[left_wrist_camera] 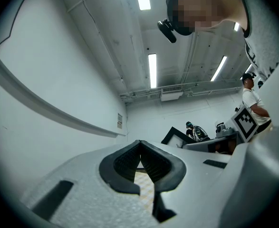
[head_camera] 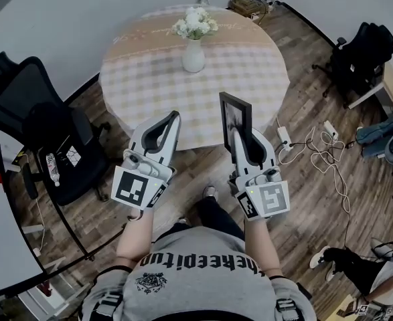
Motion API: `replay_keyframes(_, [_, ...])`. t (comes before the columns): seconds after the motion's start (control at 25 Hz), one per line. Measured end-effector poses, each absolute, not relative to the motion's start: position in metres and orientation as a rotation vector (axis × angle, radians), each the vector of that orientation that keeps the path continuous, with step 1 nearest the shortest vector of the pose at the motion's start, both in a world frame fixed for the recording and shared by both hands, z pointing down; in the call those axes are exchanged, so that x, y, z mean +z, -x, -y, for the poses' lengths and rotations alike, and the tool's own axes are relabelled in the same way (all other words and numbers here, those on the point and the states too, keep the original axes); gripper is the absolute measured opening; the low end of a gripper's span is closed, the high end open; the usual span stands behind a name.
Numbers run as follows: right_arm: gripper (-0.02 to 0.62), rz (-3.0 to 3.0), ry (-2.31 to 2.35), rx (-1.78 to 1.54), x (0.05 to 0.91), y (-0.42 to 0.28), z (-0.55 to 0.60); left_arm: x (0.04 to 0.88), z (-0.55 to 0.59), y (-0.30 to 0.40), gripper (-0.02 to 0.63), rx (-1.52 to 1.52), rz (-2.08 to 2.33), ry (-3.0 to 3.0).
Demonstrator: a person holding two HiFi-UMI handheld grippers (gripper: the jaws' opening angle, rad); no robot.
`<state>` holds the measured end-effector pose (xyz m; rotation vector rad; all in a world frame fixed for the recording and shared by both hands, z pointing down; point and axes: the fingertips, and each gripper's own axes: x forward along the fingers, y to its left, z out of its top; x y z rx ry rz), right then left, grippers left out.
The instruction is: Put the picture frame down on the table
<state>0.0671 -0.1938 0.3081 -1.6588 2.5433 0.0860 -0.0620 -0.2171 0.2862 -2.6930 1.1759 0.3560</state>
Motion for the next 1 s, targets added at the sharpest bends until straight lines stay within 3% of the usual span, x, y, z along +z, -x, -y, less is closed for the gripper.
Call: replay_keyframes(1.0, [0.046, -2.701, 1.435, -0.007, 0.325, -0.132, 0.297, 0.286, 0.297, -0.005, 0.017, 0.314, -1.401, 2.559])
